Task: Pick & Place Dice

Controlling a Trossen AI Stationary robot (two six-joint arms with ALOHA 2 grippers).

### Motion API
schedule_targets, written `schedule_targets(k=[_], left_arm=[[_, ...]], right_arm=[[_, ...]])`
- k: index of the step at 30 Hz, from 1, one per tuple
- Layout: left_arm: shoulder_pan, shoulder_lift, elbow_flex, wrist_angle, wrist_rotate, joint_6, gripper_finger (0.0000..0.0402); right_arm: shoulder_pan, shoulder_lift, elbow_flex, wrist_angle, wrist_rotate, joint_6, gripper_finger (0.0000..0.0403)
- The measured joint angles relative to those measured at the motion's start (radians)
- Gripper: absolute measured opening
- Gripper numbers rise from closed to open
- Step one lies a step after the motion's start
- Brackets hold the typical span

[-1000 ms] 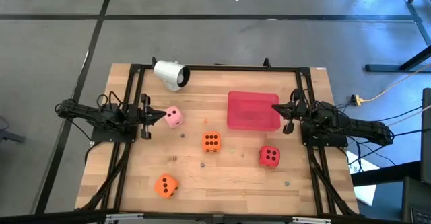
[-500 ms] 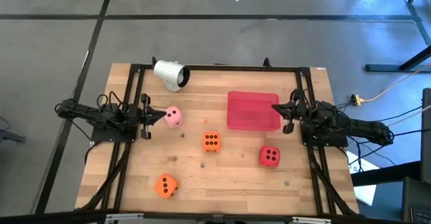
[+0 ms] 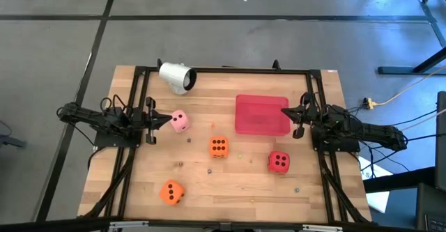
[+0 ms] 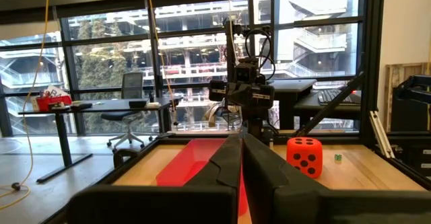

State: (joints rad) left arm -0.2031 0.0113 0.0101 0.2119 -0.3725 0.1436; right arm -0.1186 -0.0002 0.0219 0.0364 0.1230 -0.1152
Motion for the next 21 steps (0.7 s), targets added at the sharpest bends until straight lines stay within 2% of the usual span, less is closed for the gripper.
schedule_targets(k=[9, 13, 16, 18, 21], left_arm=[[0.000, 0.000, 0.000, 0.055, -0.044, -0.001, 0.0009], [0.000, 0.000, 0.000, 0.055, -0.027, -0.093, 0.0008], [0.000, 0.000, 0.000, 0.054, -0.007, -0.093, 0.0008], [0.000, 0.000, 0.000, 0.056, 0.007, -0.088, 0.0006], [0.000, 0.000, 0.000, 0.102, 0.007, -0.088, 0.0006]], right_arm=[[0.000, 0.000, 0.000, 0.001, -0.007, 0.024, 0.0011], [0.000, 0.000, 0.000, 0.001, -0.066, 0.242, 0.0011], [0.000, 0.000, 0.000, 0.001, -0.090, 0.340, 0.0011], [0.000, 0.000, 0.000, 0.002, -0.079, 0.330, 0.0011], [0.000, 0.000, 0.000, 0.018, -0.032, 0.232, 0.0011]])
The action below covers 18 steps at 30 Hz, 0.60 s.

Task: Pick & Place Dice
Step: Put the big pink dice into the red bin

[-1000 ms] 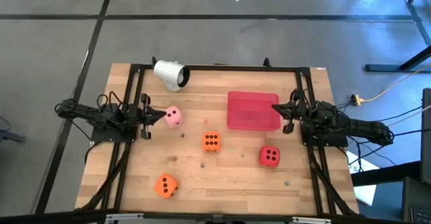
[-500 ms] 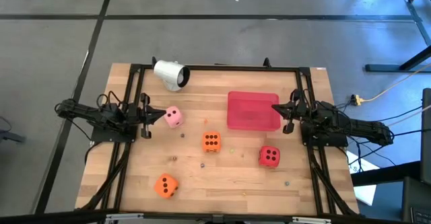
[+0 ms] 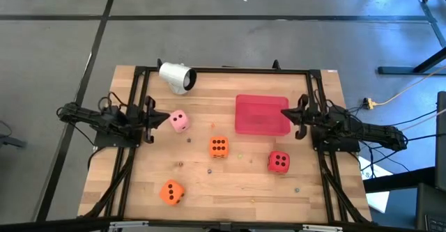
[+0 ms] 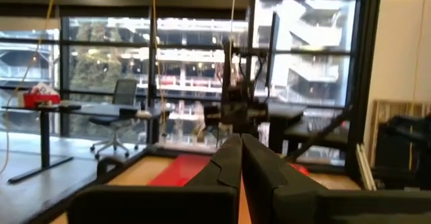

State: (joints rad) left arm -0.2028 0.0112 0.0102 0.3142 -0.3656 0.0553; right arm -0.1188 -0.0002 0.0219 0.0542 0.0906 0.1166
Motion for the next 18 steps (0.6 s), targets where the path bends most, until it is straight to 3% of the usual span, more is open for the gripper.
schedule_targets(k=[6, 12, 14, 18], left_arm=[[0.000, 0.020, 0.000, 0.134, -0.006, -0.004, 0.0014], [0.000, 0.093, 0.028, 0.172, -0.024, 0.068, 0.0034], [0.000, 0.126, 0.052, 0.192, -0.030, 0.124, 0.0043], [0.000, 0.205, 0.106, 0.199, -0.038, 0.207, 0.0063]], right_arm=[[0.000, 0.000, 0.000, 0.023, 0.141, -0.297, 0.0011], [-0.001, 0.000, 0.001, 0.114, 0.370, -0.318, 0.0011], [-0.001, 0.000, 0.001, 0.130, 0.373, -0.321, 0.0011], [0.000, 0.000, 0.001, 0.188, 0.269, -0.370, 0.0011]])
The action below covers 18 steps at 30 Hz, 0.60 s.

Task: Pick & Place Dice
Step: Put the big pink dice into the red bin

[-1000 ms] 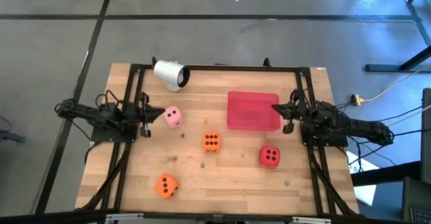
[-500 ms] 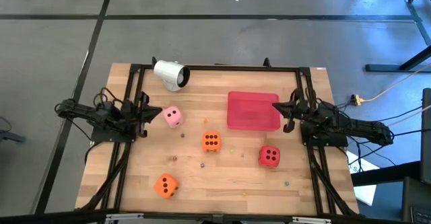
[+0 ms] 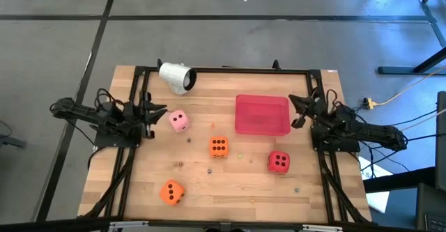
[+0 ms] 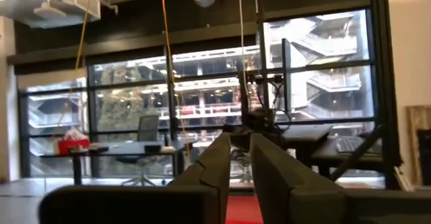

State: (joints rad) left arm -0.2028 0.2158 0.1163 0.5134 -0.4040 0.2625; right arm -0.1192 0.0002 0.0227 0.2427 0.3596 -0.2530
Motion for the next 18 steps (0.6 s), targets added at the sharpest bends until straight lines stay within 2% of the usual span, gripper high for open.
schedule_targets(k=[4, 7, 14, 18], left_arm=[[0.000, 0.091, 0.028, -0.005, -0.054, 0.031, 0.0089], [0.000, 0.153, 0.032, -0.011, -0.149, 0.057, 0.0110], [0.000, 0.270, 0.033, -0.048, -0.364, 0.014, 0.0172], [0.000, 0.307, 0.033, -0.047, -0.398, -0.045, 0.0218]], right_arm=[[0.000, 0.000, 0.000, 0.065, -0.071, -0.034, 0.0016], [0.000, 0.000, 0.000, 0.060, -0.088, -0.065, 0.0033], [0.000, 0.000, 0.000, 0.044, -0.012, -0.025, 0.0111], [0.000, 0.000, 0.000, 0.041, 0.035, 0.009, 0.0158]])
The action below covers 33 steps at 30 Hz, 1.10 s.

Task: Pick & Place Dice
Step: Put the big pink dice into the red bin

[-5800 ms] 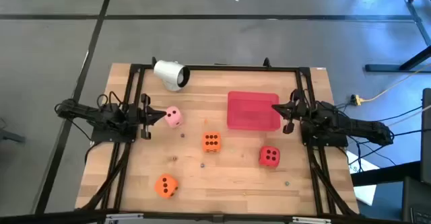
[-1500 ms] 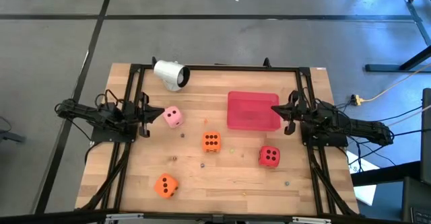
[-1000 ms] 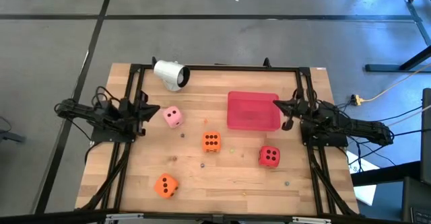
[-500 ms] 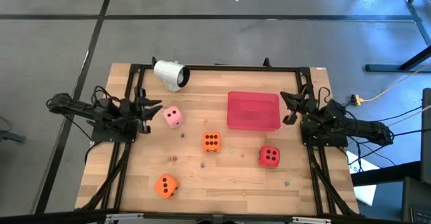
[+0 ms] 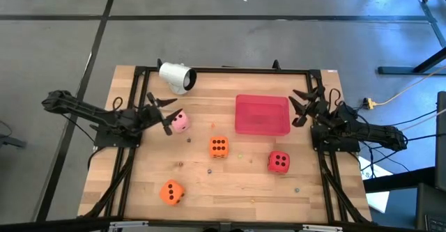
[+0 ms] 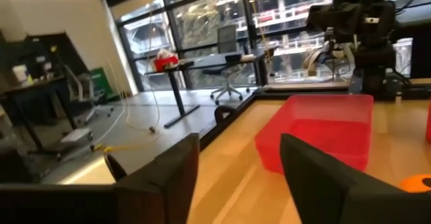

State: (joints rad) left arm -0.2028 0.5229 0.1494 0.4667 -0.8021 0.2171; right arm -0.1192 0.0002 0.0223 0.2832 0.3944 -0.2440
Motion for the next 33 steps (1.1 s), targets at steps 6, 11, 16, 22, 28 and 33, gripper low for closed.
schedule_targets(k=[6, 11, 16, 22, 28, 33], left_arm=[[0.000, 0.040, 0.001, -0.016, -0.032, -0.098, 0.0284], [0.000, 0.076, 0.002, -0.107, -0.107, -0.162, 0.0323], [0.000, 0.097, 0.002, -0.154, -0.119, -0.213, 0.0344], [0.000, 0.102, 0.002, -0.156, -0.119, -0.203, 0.0348], [0.002, 0.102, 0.002, -0.158, 0.030, -0.269, 0.0348], [0.002, 0.101, 0.002, -0.241, -0.004, -0.319, 0.0348]], right_arm=[[0.000, 0.000, 0.000, -0.009, 0.007, 0.054, 0.0211], [0.000, 0.000, 0.000, -0.010, 0.007, 0.051, 0.0241], [0.000, 0.000, 0.000, -0.010, 0.009, 0.019, 0.0259], [0.000, 0.000, 0.000, -0.006, 0.009, 0.015, 0.0267], [0.000, 0.000, 0.000, -0.007, 0.009, 0.020, 0.0268], [0.000, 0.000, -0.001, -0.010, 0.009, 0.027, 0.0268]])
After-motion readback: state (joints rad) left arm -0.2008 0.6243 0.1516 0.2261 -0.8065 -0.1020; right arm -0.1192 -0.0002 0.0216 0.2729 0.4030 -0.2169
